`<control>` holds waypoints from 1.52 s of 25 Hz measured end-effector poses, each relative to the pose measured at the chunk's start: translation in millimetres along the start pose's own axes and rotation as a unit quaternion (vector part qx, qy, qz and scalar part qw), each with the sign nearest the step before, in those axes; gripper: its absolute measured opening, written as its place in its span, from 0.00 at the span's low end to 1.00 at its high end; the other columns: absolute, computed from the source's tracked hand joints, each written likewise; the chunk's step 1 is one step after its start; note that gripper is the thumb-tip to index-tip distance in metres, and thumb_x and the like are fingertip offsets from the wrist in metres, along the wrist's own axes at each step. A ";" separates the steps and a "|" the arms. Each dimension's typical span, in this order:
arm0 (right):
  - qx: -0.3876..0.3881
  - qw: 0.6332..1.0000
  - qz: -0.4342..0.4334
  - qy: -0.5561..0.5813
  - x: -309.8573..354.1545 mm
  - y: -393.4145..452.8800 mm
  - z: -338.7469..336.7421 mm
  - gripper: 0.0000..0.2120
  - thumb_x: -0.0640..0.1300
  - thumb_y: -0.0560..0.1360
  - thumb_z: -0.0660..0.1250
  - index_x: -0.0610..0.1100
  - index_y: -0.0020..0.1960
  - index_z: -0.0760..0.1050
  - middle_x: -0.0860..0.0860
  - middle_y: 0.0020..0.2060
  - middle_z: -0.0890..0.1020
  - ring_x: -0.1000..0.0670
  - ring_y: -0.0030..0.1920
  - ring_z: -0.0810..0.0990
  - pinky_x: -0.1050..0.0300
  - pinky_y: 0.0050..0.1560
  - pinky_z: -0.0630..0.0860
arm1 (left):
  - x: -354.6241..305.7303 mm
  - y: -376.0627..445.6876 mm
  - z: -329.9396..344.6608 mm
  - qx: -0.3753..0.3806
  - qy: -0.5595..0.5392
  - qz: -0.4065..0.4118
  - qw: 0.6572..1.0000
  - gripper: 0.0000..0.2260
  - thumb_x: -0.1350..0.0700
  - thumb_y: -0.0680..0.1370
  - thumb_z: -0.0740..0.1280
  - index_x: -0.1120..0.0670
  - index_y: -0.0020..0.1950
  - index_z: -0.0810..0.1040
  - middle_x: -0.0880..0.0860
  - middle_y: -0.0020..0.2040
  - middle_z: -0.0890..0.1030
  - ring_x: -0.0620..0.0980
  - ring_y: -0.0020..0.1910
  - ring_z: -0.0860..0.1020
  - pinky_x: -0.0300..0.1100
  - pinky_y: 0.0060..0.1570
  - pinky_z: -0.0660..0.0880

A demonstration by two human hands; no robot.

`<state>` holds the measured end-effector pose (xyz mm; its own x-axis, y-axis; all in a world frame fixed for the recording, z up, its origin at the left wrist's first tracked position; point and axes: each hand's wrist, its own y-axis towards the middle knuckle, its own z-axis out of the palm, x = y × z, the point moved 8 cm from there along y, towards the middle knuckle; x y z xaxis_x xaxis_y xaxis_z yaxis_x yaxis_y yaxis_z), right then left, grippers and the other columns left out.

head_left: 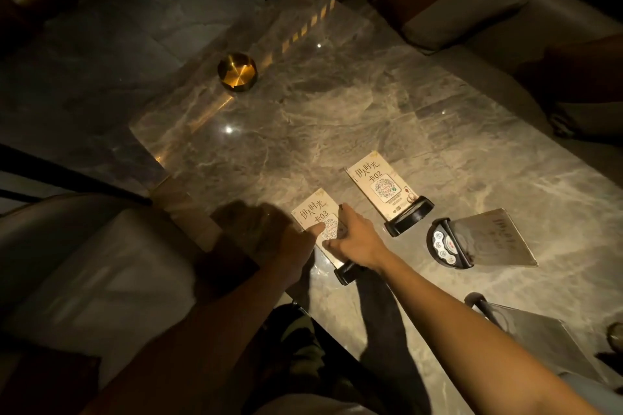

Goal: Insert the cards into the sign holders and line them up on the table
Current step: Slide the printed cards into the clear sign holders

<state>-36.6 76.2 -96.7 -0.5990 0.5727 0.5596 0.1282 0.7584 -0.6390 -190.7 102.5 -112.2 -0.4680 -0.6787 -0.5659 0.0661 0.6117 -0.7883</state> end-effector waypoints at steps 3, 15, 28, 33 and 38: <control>-0.011 0.994 0.035 0.105 5.3 -9.0 -9.9 0.33 0.48 0.67 0.75 0.47 0.67 0.65 0.53 0.60 0.80 0.47 0.55 0.80 0.43 0.56 0.79 | 6.1 8.6 8.0 0.015 -0.057 -0.020 0.998 0.19 0.51 0.75 0.73 0.60 0.62 0.79 0.56 0.57 0.84 0.51 0.47 0.81 0.38 0.36 0.73; -0.149 0.961 0.023 0.231 1.1 -11.4 -62.3 0.12 0.30 0.78 0.65 0.42 0.58 0.72 0.49 0.56 0.82 0.49 0.55 0.82 0.65 0.37 0.80 | -86.6 7.5 -8.5 0.024 -0.030 0.215 0.976 0.04 0.64 0.78 0.69 0.60 0.49 0.74 0.50 0.38 0.82 0.55 0.42 0.84 0.51 0.38 0.84; -0.199 0.947 -0.056 0.247 44.2 9.0 -87.3 0.06 0.35 0.80 0.65 0.45 0.48 0.75 0.51 0.44 0.83 0.54 0.44 0.80 0.72 0.39 0.74 | -127.2 11.1 -49.3 -0.037 -0.055 0.345 0.936 0.09 0.64 0.75 0.73 0.52 0.41 0.76 0.48 0.34 0.77 0.43 0.33 0.76 0.38 0.37 0.77; -0.197 0.947 -0.058 0.245 32.8 6.8 -83.1 0.07 0.31 0.76 0.65 0.42 0.44 0.77 0.46 0.39 0.82 0.51 0.41 0.78 0.56 0.47 0.74 | -98.4 24.3 -37.9 -0.022 -0.113 0.253 0.961 0.11 0.51 0.67 0.79 0.52 0.44 0.80 0.59 0.42 0.85 0.65 0.45 0.84 0.56 0.48 0.81; -0.169 0.949 -0.052 0.261 22.4 4.8 -84.3 0.13 0.28 0.75 0.63 0.42 0.47 0.82 0.54 0.38 0.83 0.59 0.40 0.80 0.66 0.47 0.75 | -98.7 17.4 -21.1 -0.130 0.256 0.371 0.883 0.13 0.57 0.68 0.80 0.53 0.51 0.84 0.51 0.32 0.82 0.52 0.34 0.82 0.33 0.35 0.75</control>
<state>17.3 118.9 -42.7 -0.1613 0.4975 0.8523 0.3893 0.8257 -0.4082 -162.0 188.7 -64.9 -0.7226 0.1801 -0.6674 0.3488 0.9286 -0.1270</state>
